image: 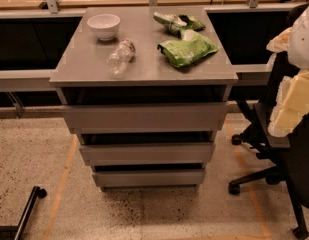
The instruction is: Open middle drawer
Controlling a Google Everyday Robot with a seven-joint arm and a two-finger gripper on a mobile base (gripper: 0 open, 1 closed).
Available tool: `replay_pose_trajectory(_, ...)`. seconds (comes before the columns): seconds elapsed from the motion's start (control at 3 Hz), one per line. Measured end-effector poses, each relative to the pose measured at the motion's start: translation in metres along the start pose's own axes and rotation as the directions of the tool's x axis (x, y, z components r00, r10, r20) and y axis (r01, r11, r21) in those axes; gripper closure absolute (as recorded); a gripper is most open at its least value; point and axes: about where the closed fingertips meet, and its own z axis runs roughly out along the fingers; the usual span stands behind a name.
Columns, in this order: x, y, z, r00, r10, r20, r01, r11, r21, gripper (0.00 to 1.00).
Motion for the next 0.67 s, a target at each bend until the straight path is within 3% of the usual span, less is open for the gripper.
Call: replay_pose_trajectory(0.67,-0.0016,-0.0023,-0.0038,1.0,-0.011,0.015,0.011,0.9999,0.005,0.0)
